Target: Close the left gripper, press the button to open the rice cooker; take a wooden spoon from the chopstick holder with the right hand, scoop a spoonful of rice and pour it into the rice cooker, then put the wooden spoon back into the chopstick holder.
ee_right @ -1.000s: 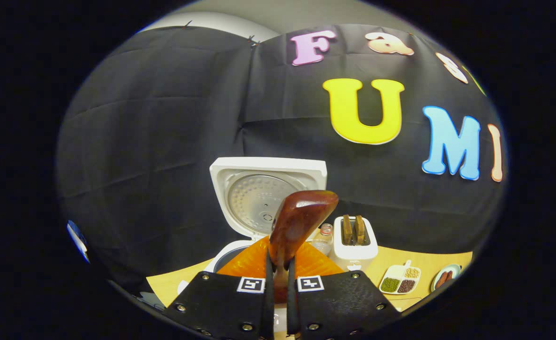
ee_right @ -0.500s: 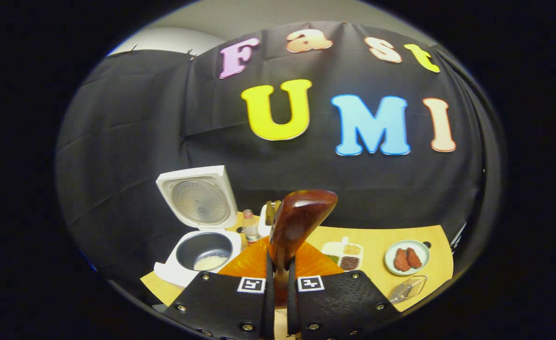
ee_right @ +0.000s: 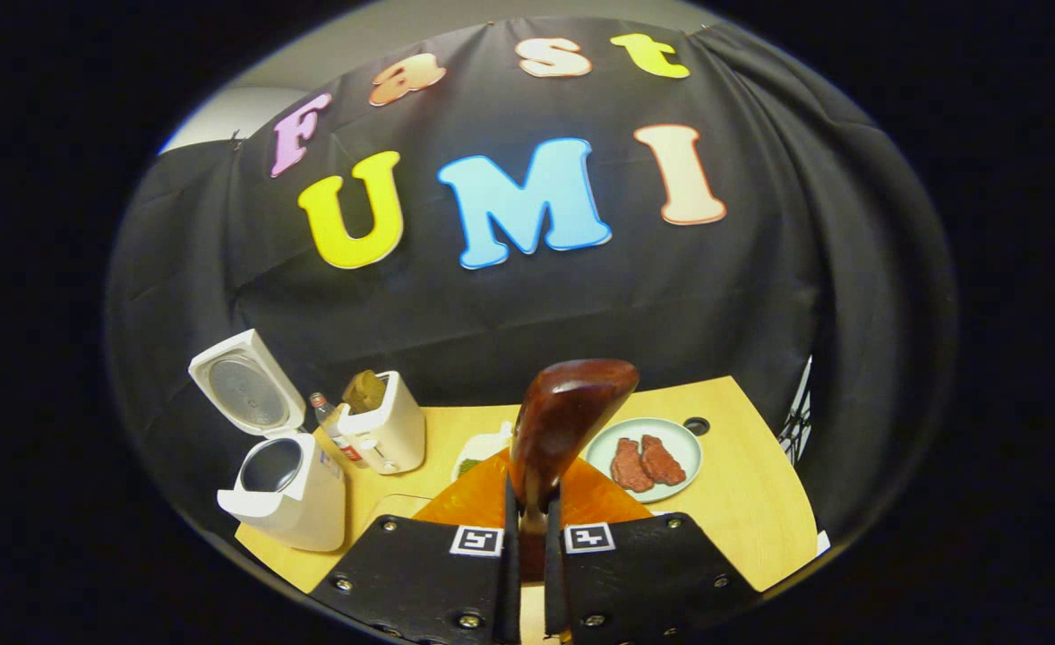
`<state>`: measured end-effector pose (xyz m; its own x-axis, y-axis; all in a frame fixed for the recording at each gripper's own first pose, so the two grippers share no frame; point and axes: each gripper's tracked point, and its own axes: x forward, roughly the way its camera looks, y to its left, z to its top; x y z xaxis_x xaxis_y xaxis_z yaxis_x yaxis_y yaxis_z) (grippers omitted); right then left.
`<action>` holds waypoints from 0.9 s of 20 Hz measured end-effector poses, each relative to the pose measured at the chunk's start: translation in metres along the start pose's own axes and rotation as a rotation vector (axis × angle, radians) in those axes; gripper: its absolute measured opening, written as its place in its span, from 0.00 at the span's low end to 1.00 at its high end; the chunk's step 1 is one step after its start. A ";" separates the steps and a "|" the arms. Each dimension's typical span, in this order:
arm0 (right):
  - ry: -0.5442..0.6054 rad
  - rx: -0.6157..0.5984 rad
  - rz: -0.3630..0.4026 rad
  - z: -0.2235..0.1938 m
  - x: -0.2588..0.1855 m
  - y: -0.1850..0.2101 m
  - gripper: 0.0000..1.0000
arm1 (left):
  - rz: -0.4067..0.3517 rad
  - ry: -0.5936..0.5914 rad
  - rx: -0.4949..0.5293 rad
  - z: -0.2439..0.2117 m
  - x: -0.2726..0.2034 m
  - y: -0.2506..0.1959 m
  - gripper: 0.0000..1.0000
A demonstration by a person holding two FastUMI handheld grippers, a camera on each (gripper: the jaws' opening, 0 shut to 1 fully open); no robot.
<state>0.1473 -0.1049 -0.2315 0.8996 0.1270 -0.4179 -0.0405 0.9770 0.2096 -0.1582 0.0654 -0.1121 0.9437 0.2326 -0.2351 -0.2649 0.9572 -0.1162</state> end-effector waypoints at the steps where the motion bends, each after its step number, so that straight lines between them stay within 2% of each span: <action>1: 0.020 0.015 -0.005 -0.006 0.008 -0.018 0.11 | 0.003 0.011 0.004 -0.004 0.005 -0.016 0.92; 5: 0.084 0.048 -0.014 -0.029 0.043 -0.067 0.11 | 0.051 0.062 -0.011 -0.017 0.017 -0.069 0.97; 6: 0.093 0.061 -0.021 -0.037 0.048 -0.075 0.11 | 0.061 0.067 -0.015 -0.016 0.017 -0.081 0.92; 9: 0.116 0.093 -0.054 -0.058 0.056 -0.093 0.11 | 0.040 0.100 0.030 -0.022 0.022 -0.117 0.92; 11: 0.139 0.108 -0.071 -0.072 0.063 -0.101 0.11 | 0.037 0.122 0.087 -0.021 0.030 -0.127 0.92; 12: 0.146 0.130 -0.079 -0.078 0.066 -0.102 0.11 | 0.033 0.116 0.096 -0.016 0.030 -0.131 1.00; 15: 0.182 0.183 -0.102 -0.097 0.077 -0.107 0.11 | 0.039 0.113 0.106 -0.008 0.033 -0.139 0.92; 18: 0.195 0.189 -0.107 -0.107 0.084 -0.115 0.11 | 0.045 0.124 0.116 -0.011 0.034 -0.144 0.92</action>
<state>0.1806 -0.1880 -0.3849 0.7927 0.0737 -0.6051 0.1484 0.9394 0.3089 -0.0905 -0.0663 -0.1140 0.8980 0.2594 -0.3555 -0.2749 0.9614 0.0071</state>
